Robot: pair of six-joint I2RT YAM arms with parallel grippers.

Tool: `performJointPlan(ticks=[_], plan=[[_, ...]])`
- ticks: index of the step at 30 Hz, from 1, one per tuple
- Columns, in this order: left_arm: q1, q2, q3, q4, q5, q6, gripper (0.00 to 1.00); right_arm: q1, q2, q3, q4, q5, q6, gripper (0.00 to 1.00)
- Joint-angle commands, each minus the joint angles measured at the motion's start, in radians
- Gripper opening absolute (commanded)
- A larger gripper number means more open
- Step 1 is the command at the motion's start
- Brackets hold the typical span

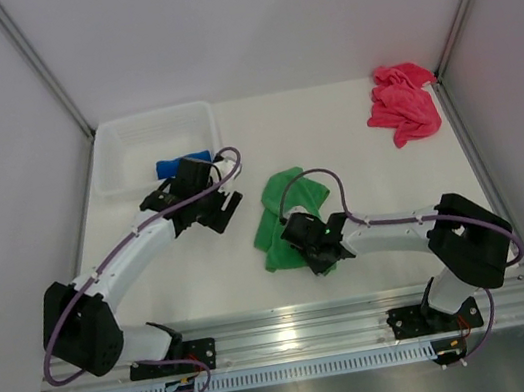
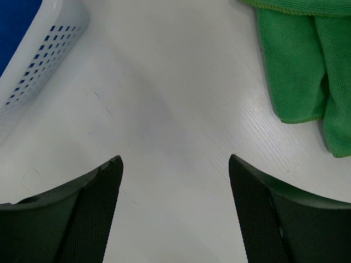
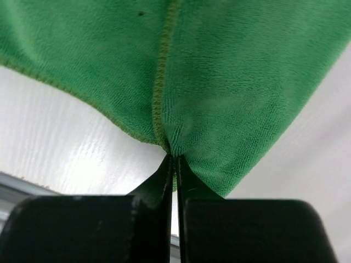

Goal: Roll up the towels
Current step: Move the towel to the center of the board, then flatten the towel

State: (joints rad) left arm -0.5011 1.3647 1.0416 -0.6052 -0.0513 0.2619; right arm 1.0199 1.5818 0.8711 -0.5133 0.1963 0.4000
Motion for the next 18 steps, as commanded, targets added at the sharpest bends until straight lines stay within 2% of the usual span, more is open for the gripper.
performJointPlan(ticks=[1,5,6,10,12,15,18], plan=[[-0.031,-0.047,0.011,0.03,-0.033,0.003,0.8,0.008,-0.028,0.041,0.013,-0.081,-0.045,0.0],[-0.047,-0.061,0.003,0.035,-0.051,-0.001,0.81,-0.015,-0.065,0.205,-0.01,-0.191,-0.162,0.0],[-0.047,-0.064,0.005,0.036,-0.065,-0.009,0.81,-0.035,-0.087,0.241,-0.004,-0.298,-0.17,0.0],[-0.05,-0.081,0.043,0.033,-0.142,-0.01,0.83,-0.246,-0.149,0.389,0.187,-0.565,-0.104,0.0],[-0.051,-0.091,0.086,0.018,-0.185,0.002,0.83,-0.317,-0.157,0.43,0.235,-0.647,-0.028,0.0],[-0.053,-0.095,0.146,0.005,-0.264,0.034,0.84,-0.431,-0.154,0.5,0.223,-0.679,-0.01,0.0],[-0.062,-0.093,0.199,-0.016,-0.282,0.066,0.84,-0.515,-0.181,0.471,0.193,-0.664,0.0,0.0]])
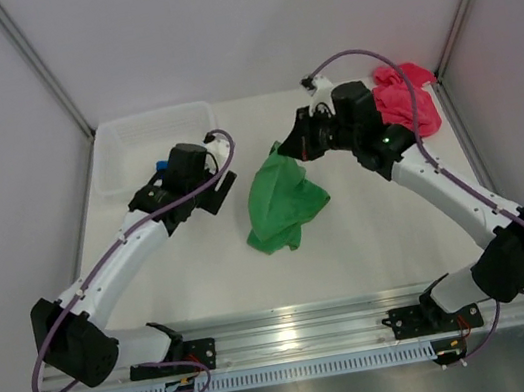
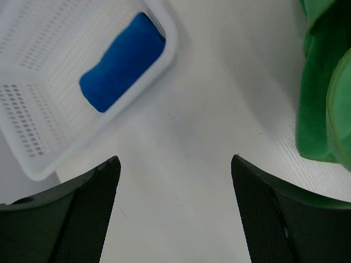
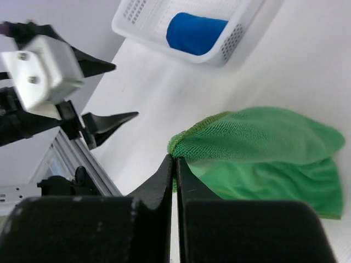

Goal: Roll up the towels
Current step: Flatten the towel

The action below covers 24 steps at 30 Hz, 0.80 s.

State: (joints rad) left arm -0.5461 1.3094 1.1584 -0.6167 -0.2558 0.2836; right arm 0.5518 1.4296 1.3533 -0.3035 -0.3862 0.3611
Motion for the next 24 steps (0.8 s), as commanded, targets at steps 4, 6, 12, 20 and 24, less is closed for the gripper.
performJointPlan(ticks=[4,6,12,20,24], plan=[[-0.081,-0.013,0.101,-0.034,-0.027,0.08,0.84,-0.205,-0.133,-0.153,0.013,-0.12,0.148,0.0],[-0.101,0.001,0.101,-0.046,0.027,0.071,0.84,-0.289,-0.208,-0.241,0.017,-0.112,0.163,0.0],[-0.117,0.051,0.135,-0.095,0.214,0.034,0.84,-0.365,-0.311,-0.26,-0.063,-0.07,0.089,0.0],[-0.118,0.065,0.156,-0.127,0.217,0.04,0.84,-0.362,-0.189,-0.042,-0.103,-0.204,-0.013,0.0],[-0.117,0.073,0.135,-0.117,0.236,0.049,0.83,-0.359,-0.15,-0.127,-0.215,-0.319,-0.047,0.0]])
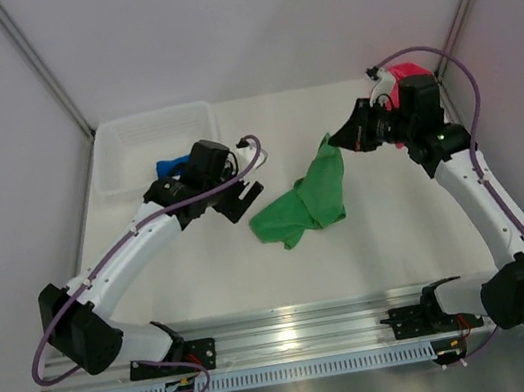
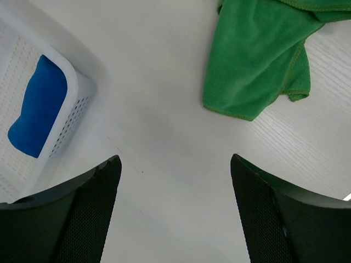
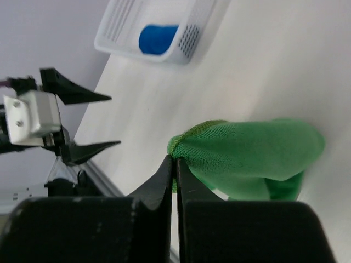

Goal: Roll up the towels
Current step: Flatten the towel

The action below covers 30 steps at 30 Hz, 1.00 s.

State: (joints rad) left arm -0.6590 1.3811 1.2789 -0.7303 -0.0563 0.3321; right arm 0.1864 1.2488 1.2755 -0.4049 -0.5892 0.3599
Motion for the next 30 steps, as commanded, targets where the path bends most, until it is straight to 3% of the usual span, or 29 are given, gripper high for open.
performJointPlan(ticks=[1,6,10,16,18,19,20,22,30], plan=[[-0.004,0.01,0.017,0.002,0.05,0.002,0.83,0.01,0.028,-0.086,-0.15,-0.116,-0.039,0.0],[-0.005,0.134,0.135,0.012,0.206,-0.047,0.77,0.01,-0.052,-0.408,-0.155,-0.018,0.057,0.0],[-0.025,0.257,0.201,0.06,0.317,-0.088,0.71,-0.016,-0.124,-0.514,-0.181,0.06,0.152,0.0],[-0.082,0.511,0.358,0.074,0.435,-0.123,0.72,-0.094,-0.198,-0.53,-0.192,0.282,0.195,0.0],[-0.082,0.67,0.531,-0.01,0.458,-0.194,0.66,-0.12,-0.175,-0.536,-0.145,0.272,0.192,0.0],[-0.082,0.724,0.58,-0.049,0.455,-0.22,0.57,-0.126,-0.16,-0.53,-0.141,0.273,0.185,0.0],[-0.082,0.778,0.735,-0.123,0.454,-0.266,0.53,-0.127,-0.144,-0.506,-0.143,0.275,0.176,0.0],[-0.083,0.871,0.805,-0.142,0.47,-0.303,0.49,-0.128,-0.114,-0.484,-0.155,0.263,0.162,0.0],[-0.119,0.869,0.763,-0.075,0.316,-0.35,0.41,-0.13,-0.124,-0.438,-0.195,0.262,0.088,0.0]])
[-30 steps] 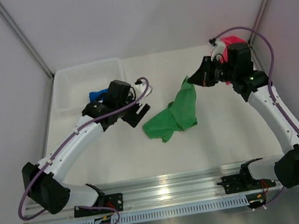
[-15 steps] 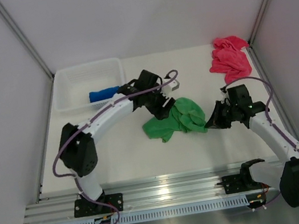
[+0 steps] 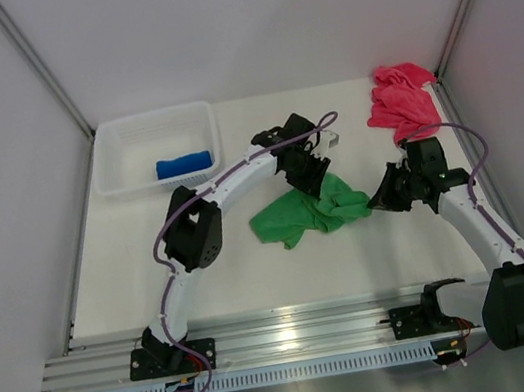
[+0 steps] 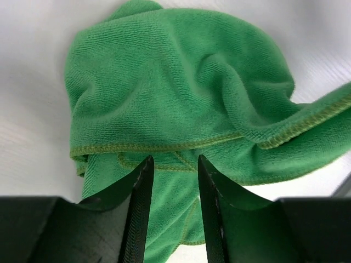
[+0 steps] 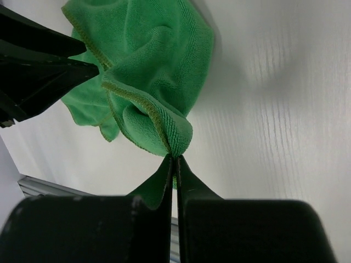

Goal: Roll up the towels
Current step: Flatten the towel

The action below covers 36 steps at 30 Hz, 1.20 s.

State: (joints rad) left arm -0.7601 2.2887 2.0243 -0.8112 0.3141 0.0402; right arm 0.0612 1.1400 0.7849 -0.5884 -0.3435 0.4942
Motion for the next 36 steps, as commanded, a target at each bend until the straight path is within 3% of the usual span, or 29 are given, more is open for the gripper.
performJointPlan(ticks=[1,11,19,36], plan=[[-0.018,-0.046,-0.004,0.01,-0.09,-0.06,0.41,-0.006,-0.016,0.054,-0.014,0.015,-0.052,0.0],[-0.018,-0.132,-0.162,0.066,-0.152,-0.062,0.41,-0.012,0.01,0.04,-0.001,-0.014,-0.086,0.0],[-0.018,-0.068,-0.107,0.09,-0.081,-0.081,0.42,-0.015,0.009,0.04,-0.008,0.004,-0.086,0.0],[0.01,0.049,-0.006,0.066,-0.154,-0.102,0.42,-0.017,0.003,0.059,-0.034,0.014,-0.103,0.0]])
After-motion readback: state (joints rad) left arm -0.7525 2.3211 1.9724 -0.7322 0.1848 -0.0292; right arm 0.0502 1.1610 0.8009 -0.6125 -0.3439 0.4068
